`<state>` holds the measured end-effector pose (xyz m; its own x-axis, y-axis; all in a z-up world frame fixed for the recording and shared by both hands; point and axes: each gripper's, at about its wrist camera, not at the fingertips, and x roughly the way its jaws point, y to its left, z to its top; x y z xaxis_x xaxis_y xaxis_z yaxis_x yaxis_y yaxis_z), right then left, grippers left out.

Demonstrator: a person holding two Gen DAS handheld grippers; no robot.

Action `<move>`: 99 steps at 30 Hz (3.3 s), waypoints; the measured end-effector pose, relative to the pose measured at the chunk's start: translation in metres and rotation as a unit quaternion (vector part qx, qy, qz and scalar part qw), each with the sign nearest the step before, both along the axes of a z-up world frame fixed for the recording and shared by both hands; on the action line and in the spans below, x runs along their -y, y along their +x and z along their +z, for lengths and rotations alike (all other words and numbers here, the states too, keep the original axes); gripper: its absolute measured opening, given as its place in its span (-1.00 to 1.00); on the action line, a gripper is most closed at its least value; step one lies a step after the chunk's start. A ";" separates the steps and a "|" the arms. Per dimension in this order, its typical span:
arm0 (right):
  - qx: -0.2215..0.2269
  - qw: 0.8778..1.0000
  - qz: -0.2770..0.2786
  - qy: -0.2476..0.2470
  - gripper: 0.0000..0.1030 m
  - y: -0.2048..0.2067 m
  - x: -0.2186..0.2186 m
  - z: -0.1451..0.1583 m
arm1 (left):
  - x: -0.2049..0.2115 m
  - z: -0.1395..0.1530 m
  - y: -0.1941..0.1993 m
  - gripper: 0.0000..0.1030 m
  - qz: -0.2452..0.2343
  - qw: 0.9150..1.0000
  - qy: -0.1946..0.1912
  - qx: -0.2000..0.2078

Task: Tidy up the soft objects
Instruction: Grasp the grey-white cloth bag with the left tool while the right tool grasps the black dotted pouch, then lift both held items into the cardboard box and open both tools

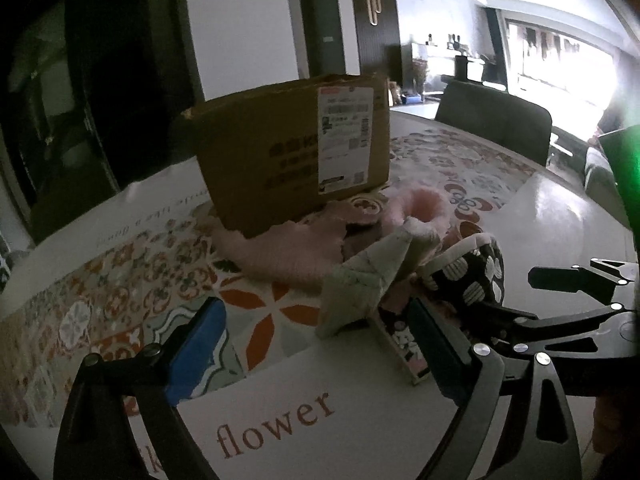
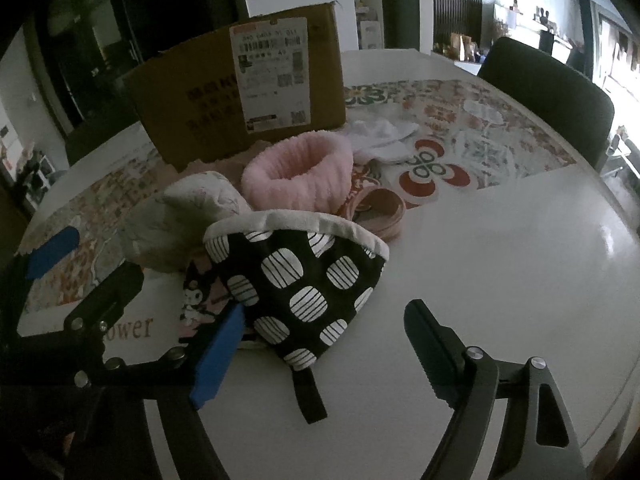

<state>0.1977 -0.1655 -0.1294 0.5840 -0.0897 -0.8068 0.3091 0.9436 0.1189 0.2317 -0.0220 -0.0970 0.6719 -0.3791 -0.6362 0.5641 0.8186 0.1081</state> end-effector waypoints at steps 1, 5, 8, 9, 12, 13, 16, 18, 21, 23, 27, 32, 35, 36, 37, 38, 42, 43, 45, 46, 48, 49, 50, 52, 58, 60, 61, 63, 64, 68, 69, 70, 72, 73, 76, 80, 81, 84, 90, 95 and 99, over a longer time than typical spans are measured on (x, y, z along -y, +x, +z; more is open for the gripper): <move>-0.002 1.000 0.001 0.004 0.61 0.000 0.001 0.000 | 0.001 0.001 0.000 0.80 -0.005 1.000 0.005 0.002; -0.005 1.000 0.007 0.001 0.61 0.001 -0.003 0.000 | 0.002 0.002 0.001 0.80 -0.021 1.000 0.019 0.008; -0.006 1.000 0.006 -0.001 0.60 0.002 -0.001 -0.002 | 0.006 -0.001 0.006 0.71 -0.032 0.999 0.016 0.000; -0.007 1.000 0.004 0.002 0.61 0.003 0.000 -0.003 | 0.008 -0.002 0.008 0.65 -0.038 0.999 0.011 -0.008; -0.012 1.000 -0.002 0.018 0.60 0.007 0.006 -0.007 | 0.013 -0.004 0.013 0.60 -0.046 0.999 0.000 -0.018; -0.011 1.000 -0.004 0.020 0.59 0.008 0.008 -0.007 | 0.015 -0.005 0.014 0.58 -0.048 0.999 0.000 -0.017; -0.016 0.999 -0.004 0.030 0.53 0.012 0.013 -0.011 | 0.022 -0.008 0.018 0.53 -0.057 0.998 -0.001 -0.020; -0.020 0.999 -0.008 0.035 0.53 0.014 0.016 -0.013 | 0.026 -0.011 0.020 0.50 -0.062 0.998 -0.001 -0.025; -0.027 0.999 -0.014 0.038 0.53 0.015 0.019 -0.017 | 0.030 -0.014 0.024 0.35 -0.065 0.997 -0.004 -0.035; -0.030 0.999 -0.013 0.042 0.53 0.016 0.021 -0.020 | 0.032 -0.015 0.025 0.23 -0.064 0.997 -0.004 -0.039; -0.026 0.999 -0.003 0.039 0.42 0.017 0.020 -0.021 | 0.036 -0.019 0.026 -0.05 -0.067 0.997 -0.002 -0.048; -0.018 0.999 0.025 0.034 0.09 0.015 0.010 -0.020 | 0.039 -0.020 0.023 -0.35 -0.058 0.997 0.004 -0.051; -0.014 0.999 0.027 0.036 -0.04 0.012 0.010 -0.020 | 0.038 -0.018 0.020 -0.41 -0.043 0.998 -0.003 -0.052; -0.013 0.999 0.027 0.039 -0.09 0.012 0.011 -0.020 | 0.038 -0.018 0.019 -0.44 -0.037 0.998 -0.005 -0.054; -0.012 0.999 0.028 0.041 -0.12 0.012 0.013 -0.020 | 0.038 -0.017 0.018 -0.46 -0.032 0.998 -0.006 -0.055; -0.010 0.999 0.028 0.042 -0.17 0.011 0.014 -0.020 | 0.037 -0.017 0.017 -0.46 -0.026 0.998 -0.006 -0.055; -0.005 0.999 0.034 0.042 -0.30 0.008 0.016 -0.018 | 0.035 -0.012 0.012 -0.49 0.004 0.998 -0.012 -0.054; -0.004 0.998 0.036 0.042 -0.31 0.007 0.017 -0.017 | 0.035 -0.011 0.011 -0.50 0.012 0.998 -0.015 -0.055; -0.003 0.998 0.039 0.043 -0.34 0.005 0.017 -0.016 | 0.033 -0.008 0.008 -0.50 0.026 0.998 -0.022 -0.058; -0.002 0.998 0.039 0.044 -0.34 0.005 0.018 -0.016 | 0.033 -0.007 0.007 -0.50 0.032 0.997 -0.024 -0.059; -0.001 0.998 0.040 0.047 -0.35 0.002 0.020 -0.014 | 0.033 -0.004 0.003 -0.51 0.044 0.997 -0.030 -0.062; 0.001 0.998 0.040 0.048 -0.35 0.000 0.021 -0.013 | 0.033 -0.003 0.001 -0.51 0.050 0.996 -0.032 -0.061; 0.004 0.998 0.040 0.047 -0.35 -0.001 0.022 -0.011 | 0.033 -0.002 -0.001 -0.51 0.055 0.996 -0.033 -0.060; 0.012 0.998 0.039 0.046 -0.35 -0.004 0.025 -0.006 | 0.031 0.002 -0.004 -0.51 0.067 0.995 -0.040 -0.061; 0.042 0.997 0.046 0.036 -0.35 -0.013 0.027 0.017 | 0.023 0.018 -0.014 -0.51 0.100 0.991 -0.060 -0.061; 0.049 0.997 0.050 0.034 -0.35 -0.014 0.026 0.027 | 0.020 0.026 -0.018 -0.51 0.110 0.990 -0.067 -0.056; 0.052 0.997 0.052 0.031 -0.35 -0.015 0.025 0.031 | 0.019 0.030 -0.019 -0.51 0.114 0.990 -0.068 -0.053; 0.065 0.996 0.056 0.022 -0.35 -0.017 0.022 0.042 | 0.016 0.040 -0.021 -0.51 0.118 0.989 -0.072 -0.045; 0.069 0.996 0.057 0.020 -0.35 -0.019 0.022 0.047 | 0.015 0.045 -0.022 -0.51 0.121 0.989 -0.073 -0.041; 0.095 0.994 0.061 0.014 -0.35 -0.020 0.019 0.069 | 0.009 0.065 -0.023 -0.51 0.130 0.988 -0.078 -0.027; 0.103 0.993 0.062 0.012 -0.35 -0.020 0.017 0.077 | 0.007 0.071 -0.022 -0.51 0.134 0.987 -0.081 -0.026; 0.108 0.992 0.063 0.012 -0.35 -0.020 0.017 0.081 | 0.006 0.075 -0.022 -0.51 0.137 0.987 -0.083 -0.024; 0.121 0.990 0.065 0.011 -0.35 -0.018 0.016 0.094 | 0.004 0.084 -0.020 -0.51 0.143 0.986 -0.084 -0.019; 0.126 0.990 0.066 0.010 -0.35 -0.017 0.016 0.098 | 0.003 0.088 -0.019 -0.51 0.145 0.986 -0.086 -0.016; 0.142 0.987 0.070 0.006 -0.35 -0.014 0.015 0.113 | 0.002 0.098 -0.016 -0.51 0.151 0.985 -0.088 -0.006; 0.161 0.984 0.074 0.002 -0.35 -0.010 0.014 0.128 | 0.002 0.111 -0.012 -0.51 0.154 0.984 -0.090 0.010; 0.165 0.983 0.075 0.001 -0.35 -0.008 0.014 0.131 | 0.003 0.115 -0.011 -0.51 0.154 0.984 -0.089 0.014; 0.173 0.982 0.075 0.001 -0.35 -0.003 0.016 0.140 | 0.005 0.123 -0.005 -0.51 0.155 0.984 -0.088 0.022; 0.186 0.980 0.076 0.005 -0.35 0.016 0.023 0.156 | 0.009 0.139 0.009 -0.51 0.161 0.982 -0.085 0.044; 0.194 0.978 0.082 0.002 -0.35 0.030 0.023 0.167 | 0.012 0.150 0.025 -0.51 0.162 0.981 -0.087 0.056; 0.196 0.976 0.090 -0.002 -0.35 0.044 0.024 0.170 | 0.012 0.156 0.039 -0.51 0.166 0.980 -0.088 0.062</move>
<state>0.2416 -0.1894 0.0408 0.8548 0.0403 -0.5173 0.0692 0.9792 0.1906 0.2708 -0.0343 0.0585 0.8443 -0.2237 -0.4869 0.2556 0.9668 -0.0010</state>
